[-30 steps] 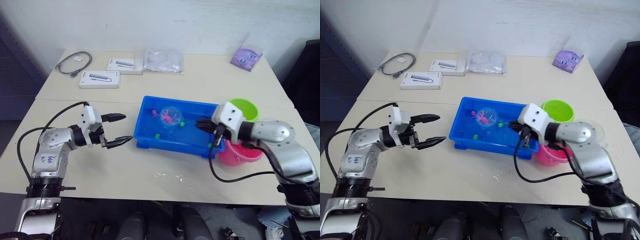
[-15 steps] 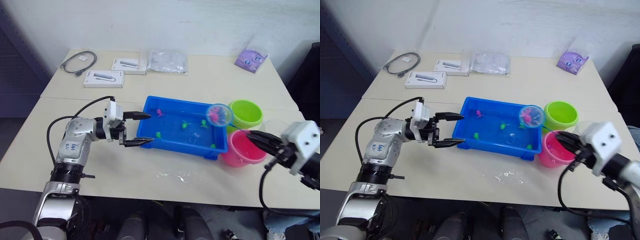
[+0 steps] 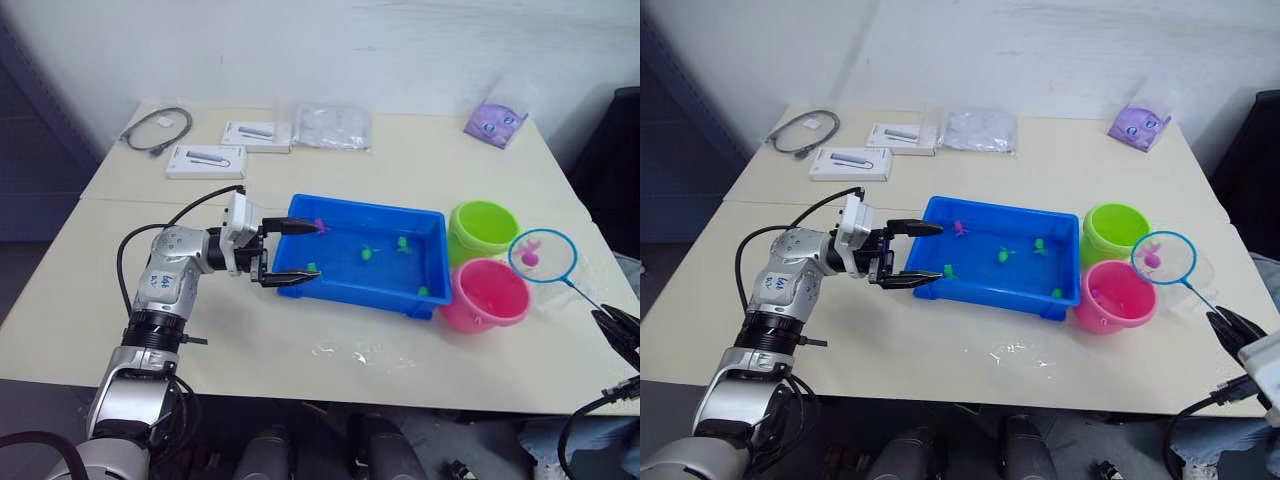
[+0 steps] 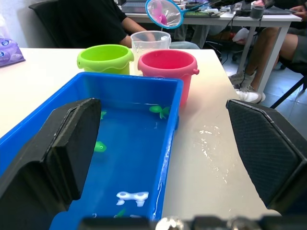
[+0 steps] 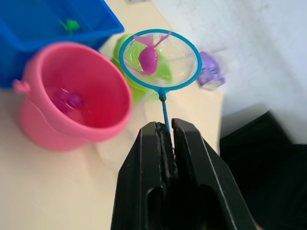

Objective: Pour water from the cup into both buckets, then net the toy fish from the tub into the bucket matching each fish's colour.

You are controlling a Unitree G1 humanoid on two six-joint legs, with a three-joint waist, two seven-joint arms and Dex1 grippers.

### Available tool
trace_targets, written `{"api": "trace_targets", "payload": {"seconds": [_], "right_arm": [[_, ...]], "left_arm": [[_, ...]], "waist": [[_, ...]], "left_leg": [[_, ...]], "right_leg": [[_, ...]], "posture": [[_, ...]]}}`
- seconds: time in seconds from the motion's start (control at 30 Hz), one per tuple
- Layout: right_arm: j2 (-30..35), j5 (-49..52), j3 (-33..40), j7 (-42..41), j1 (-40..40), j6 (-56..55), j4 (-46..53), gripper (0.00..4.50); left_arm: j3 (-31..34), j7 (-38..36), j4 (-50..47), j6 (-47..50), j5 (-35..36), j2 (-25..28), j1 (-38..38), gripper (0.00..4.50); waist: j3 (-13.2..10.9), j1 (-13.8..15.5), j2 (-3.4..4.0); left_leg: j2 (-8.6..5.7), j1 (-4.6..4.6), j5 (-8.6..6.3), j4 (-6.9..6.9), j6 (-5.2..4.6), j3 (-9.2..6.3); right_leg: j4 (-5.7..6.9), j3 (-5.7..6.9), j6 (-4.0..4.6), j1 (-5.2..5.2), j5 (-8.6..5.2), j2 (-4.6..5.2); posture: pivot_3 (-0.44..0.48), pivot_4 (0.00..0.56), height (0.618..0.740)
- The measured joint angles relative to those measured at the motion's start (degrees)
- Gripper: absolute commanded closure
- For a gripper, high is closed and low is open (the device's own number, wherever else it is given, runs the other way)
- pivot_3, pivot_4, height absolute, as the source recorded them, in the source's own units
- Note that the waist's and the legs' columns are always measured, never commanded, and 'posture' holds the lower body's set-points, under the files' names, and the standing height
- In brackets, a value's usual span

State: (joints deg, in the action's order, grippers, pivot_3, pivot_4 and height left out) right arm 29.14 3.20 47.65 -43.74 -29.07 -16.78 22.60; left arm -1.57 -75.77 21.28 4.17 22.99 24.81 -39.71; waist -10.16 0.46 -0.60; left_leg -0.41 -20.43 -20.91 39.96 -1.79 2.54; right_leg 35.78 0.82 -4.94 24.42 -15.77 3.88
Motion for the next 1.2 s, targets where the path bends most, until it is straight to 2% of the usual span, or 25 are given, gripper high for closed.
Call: {"api": "trace_targets", "payload": {"seconds": [0.07,0.23,0.33,0.47,0.8,1.2], "right_arm": [[0.56,-7.00,-1.30,3.97,0.80,-10.24,-5.88,4.50],[3.98,-25.46,-2.48,17.14,1.66,-25.60,-15.47,4.50],[6.22,-37.76,-2.42,27.94,2.64,-31.20,-18.02,4.50],[8.77,-48.78,-2.48,39.54,3.48,-34.22,-18.18,4.50],[13.75,-61.28,-7.41,54.78,0.69,-31.82,-18.54,4.50],[19.81,-58.51,-9.81,57.31,-0.66,-27.59,-20.20,4.50]], "left_arm": [[0.00,0.24,-0.05,0.41,0.00,-0.12,0.00,0.01],[-0.01,1.40,-0.74,1.38,-0.14,-0.20,0.07,0.01],[-0.02,2.14,-1.44,1.96,-0.37,0.02,0.27,0.01],[-0.03,2.80,-3.37,2.86,-0.36,0.02,0.59,0.01],[-0.01,4.69,-5.16,3.86,-0.34,-0.01,1.66,0.01],[-0.01,6.81,-7.17,4.06,-0.32,-0.02,2.25,0.01]], "waist": [[0.00,-0.35,0.00],[0.00,-0.67,0.01],[0.00,-0.67,0.01],[0.01,-0.61,0.01],[0.00,-0.61,0.01],[0.00,-0.69,0.01]], "left_leg": [[0.00,0.03,0.01,-0.01,0.02,0.02],[0.01,0.10,0.11,-0.06,0.21,0.13],[0.01,0.11,0.12,-0.06,0.24,0.17],[0.01,0.11,0.13,-0.06,0.27,0.19],[0.01,0.11,0.12,-0.06,0.24,0.24],[0.05,0.14,0.10,-0.07,0.20,0.30]], "right_leg": [[0.04,-0.04,0.02,0.01,-0.01,0.00],[0.11,-0.16,0.06,0.03,-0.03,0.00],[0.12,-0.21,0.07,0.04,-0.04,0.00],[0.13,-0.24,0.08,0.05,-0.04,0.00],[0.10,-0.28,0.09,0.04,-0.05,-0.04],[0.11,-0.38,0.09,0.04,-0.05,-0.12]], "posture": [[0.000,0.150,0.740],[0.000,0.150,0.740],[0.000,0.150,0.740],[0.000,0.150,0.740],[0.000,0.150,0.740],[0.000,0.150,0.740]]}}
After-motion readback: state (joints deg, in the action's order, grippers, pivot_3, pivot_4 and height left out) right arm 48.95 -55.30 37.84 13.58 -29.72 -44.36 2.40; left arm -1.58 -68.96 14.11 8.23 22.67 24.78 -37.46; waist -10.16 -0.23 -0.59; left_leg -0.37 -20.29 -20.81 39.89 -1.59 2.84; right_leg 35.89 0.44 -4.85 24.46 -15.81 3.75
